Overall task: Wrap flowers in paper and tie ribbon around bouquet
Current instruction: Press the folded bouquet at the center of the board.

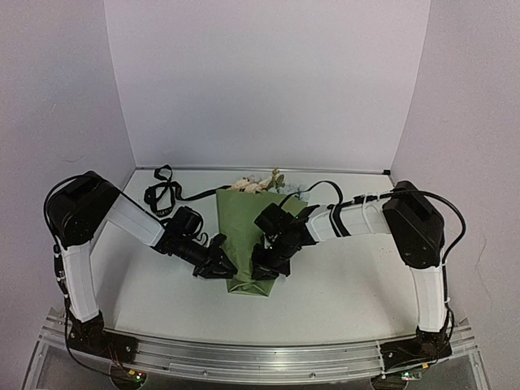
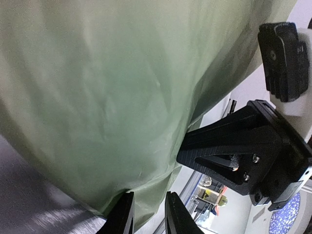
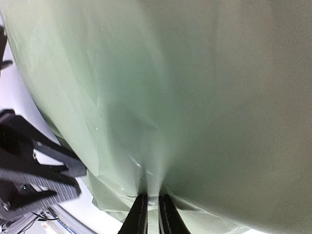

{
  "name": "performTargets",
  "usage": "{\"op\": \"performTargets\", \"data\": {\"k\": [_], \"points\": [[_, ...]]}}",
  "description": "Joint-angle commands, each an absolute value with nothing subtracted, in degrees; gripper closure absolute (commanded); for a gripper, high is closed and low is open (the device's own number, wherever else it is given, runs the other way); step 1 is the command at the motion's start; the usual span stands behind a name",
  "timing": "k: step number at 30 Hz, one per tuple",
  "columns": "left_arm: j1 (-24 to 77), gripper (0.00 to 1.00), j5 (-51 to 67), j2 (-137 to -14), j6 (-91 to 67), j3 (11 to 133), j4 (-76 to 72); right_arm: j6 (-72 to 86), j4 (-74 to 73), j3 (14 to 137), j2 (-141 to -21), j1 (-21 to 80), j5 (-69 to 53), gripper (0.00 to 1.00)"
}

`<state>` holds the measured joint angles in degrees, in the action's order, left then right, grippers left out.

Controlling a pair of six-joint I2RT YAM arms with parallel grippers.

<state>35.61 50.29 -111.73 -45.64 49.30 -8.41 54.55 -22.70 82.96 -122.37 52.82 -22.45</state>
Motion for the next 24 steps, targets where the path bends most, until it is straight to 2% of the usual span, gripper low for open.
{"op": "performTargets", "data": {"k": [1, 16, 24], "points": [[32.8, 0.76, 47.2, -114.6, -48.4, 51.3, -11.2, 54.4, -23.8, 82.0, -123.3, 52.8, -20.4, 0.89], [24.1, 0.73, 47.5, -121.5, -53.7, 58.9, -15.6, 54.4, -23.8, 81.2, -123.0, 52.7, -20.7, 0.89], [20.8, 0.72, 47.4, -128.8, -55.9, 69.5, -15.7, 54.0, -23.8, 81.2, -123.0, 52.7, -21.1, 0.89]]}}
